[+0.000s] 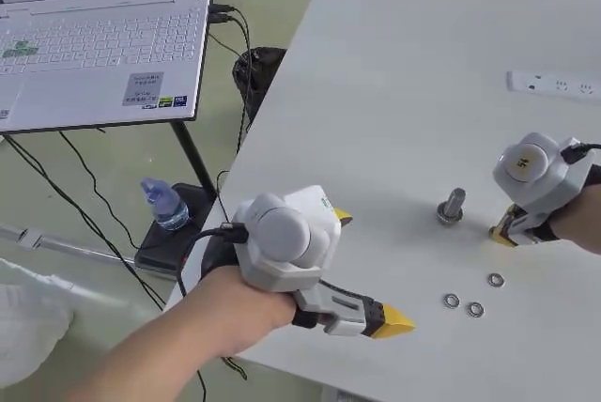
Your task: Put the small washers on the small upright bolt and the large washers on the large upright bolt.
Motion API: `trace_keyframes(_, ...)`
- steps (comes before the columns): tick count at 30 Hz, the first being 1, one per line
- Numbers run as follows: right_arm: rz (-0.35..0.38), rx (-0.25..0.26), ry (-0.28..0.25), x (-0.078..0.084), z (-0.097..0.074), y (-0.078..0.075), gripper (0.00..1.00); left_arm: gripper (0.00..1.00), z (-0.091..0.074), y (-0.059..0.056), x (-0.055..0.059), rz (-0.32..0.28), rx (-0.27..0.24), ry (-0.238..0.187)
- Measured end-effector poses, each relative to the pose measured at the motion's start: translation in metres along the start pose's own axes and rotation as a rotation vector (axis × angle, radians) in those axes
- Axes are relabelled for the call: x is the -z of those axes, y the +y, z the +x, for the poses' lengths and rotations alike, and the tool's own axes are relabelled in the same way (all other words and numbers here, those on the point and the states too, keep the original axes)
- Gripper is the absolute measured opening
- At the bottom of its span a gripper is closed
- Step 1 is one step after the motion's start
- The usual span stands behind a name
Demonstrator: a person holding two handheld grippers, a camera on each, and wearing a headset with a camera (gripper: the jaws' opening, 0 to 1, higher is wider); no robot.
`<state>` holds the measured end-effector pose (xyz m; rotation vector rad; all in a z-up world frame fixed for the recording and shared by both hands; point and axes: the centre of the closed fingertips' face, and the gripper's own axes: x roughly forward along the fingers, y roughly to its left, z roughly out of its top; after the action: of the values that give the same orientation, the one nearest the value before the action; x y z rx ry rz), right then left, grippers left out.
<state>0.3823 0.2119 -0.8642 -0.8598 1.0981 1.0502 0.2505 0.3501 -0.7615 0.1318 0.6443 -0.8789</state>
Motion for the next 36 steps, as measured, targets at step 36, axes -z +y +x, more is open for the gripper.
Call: trace_keyframes(36, -0.017, -0.035, 0.009, -0.0032, -0.0054, 0.0025, 0.29, 0.87, -0.0091, 0.0014, 0.0012, 0.000, -0.015, 0.001)
